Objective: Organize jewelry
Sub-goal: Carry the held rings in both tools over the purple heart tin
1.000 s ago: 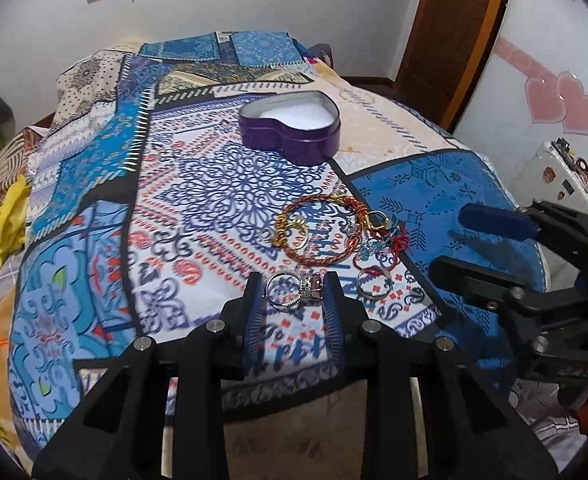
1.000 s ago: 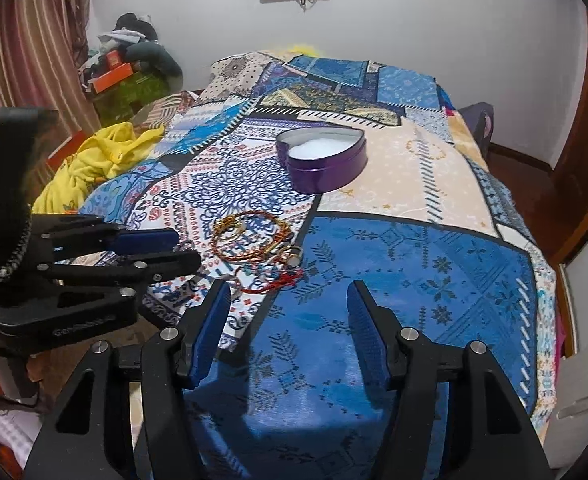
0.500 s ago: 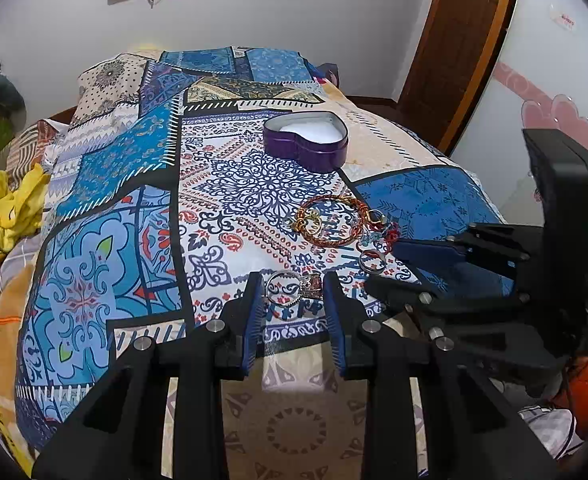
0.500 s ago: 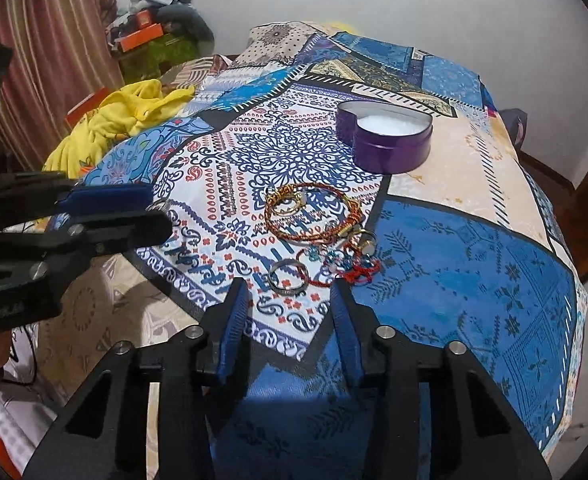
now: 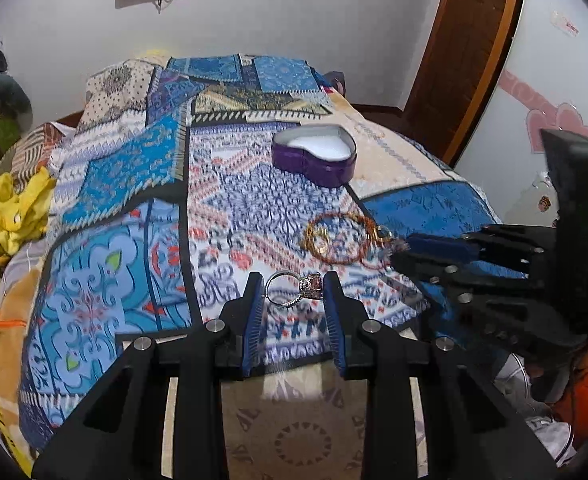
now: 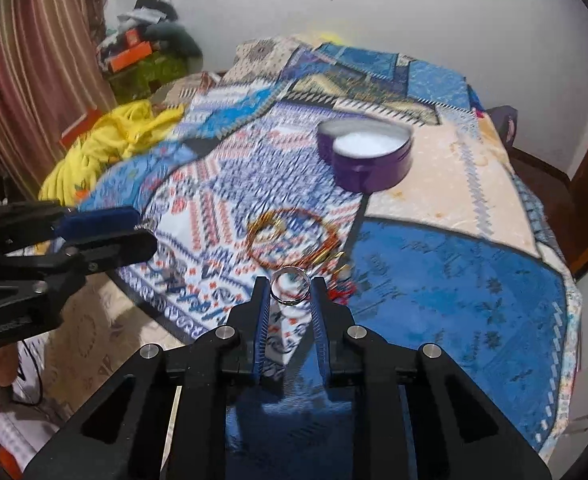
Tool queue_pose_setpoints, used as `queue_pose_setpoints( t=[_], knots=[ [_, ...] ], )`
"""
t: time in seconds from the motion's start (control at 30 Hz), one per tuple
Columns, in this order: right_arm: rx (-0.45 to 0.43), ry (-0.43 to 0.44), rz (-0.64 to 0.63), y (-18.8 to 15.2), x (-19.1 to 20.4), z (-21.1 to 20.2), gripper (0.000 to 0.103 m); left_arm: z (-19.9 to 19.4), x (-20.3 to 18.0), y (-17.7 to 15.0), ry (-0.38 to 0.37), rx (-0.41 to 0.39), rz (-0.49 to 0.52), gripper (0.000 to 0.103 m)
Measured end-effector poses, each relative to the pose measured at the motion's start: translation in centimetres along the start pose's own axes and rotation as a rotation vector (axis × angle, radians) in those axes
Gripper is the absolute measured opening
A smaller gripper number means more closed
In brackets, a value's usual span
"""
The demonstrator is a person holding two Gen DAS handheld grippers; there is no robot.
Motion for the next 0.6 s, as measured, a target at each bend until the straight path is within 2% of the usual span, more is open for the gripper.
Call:
queue_pose_setpoints(
  t=[0.3, 0.6],
  knots=[
    [-0.133, -0.048, 0.065, 2.7, -2.6, -3.6, 0.018, -2.1, -0.5, 4.5, 0.029, -0.106, 0.025, 0.029],
    [-0.226, -0.085, 0.094, 4.9, -4.5, -5.3, 0.018, -2.1, -0.5, 8.1, 0.034, -0.164, 0.027, 0.029]
  ],
)
Point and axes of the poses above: each gripper's, at about its wrist camera, not at the fingertips, and z roughly the way its jaws point, x to its left, y to its top, the point moved 3 cm from there along z, roughly the way its jaws point, and after that the axes turned 12 degrees about x, right-handed, at the moved point
